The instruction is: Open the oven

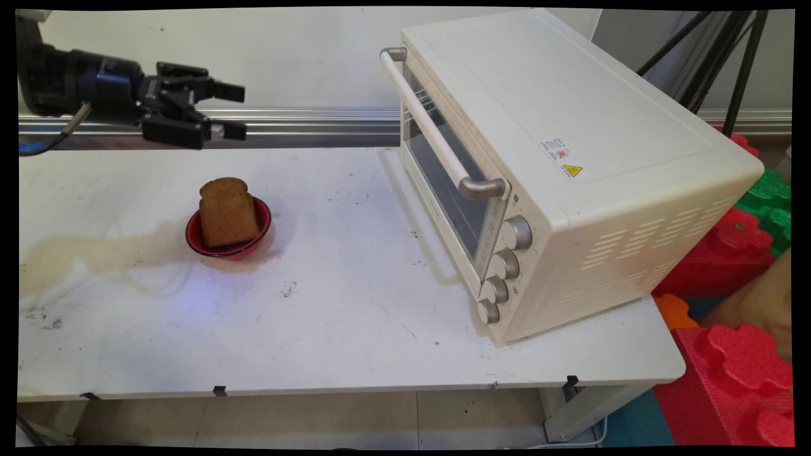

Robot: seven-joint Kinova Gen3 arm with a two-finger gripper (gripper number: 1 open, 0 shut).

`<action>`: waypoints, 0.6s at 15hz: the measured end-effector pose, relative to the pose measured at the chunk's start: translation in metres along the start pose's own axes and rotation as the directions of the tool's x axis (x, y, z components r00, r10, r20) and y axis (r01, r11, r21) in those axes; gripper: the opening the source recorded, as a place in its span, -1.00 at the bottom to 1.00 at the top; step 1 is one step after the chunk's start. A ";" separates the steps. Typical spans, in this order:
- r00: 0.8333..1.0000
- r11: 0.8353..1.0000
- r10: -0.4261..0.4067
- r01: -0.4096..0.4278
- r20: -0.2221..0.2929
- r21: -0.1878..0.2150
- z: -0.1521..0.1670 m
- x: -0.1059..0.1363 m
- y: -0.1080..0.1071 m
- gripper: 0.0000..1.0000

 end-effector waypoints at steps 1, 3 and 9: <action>1.000 1.000 0.000 0.000 -0.006 0.000 0.003 0.003 0.000 1.00; 1.000 1.000 -0.003 0.003 -0.028 -0.001 0.015 0.015 0.000 1.00; 0.998 1.000 -0.010 0.009 -0.064 -0.006 0.049 0.039 0.001 1.00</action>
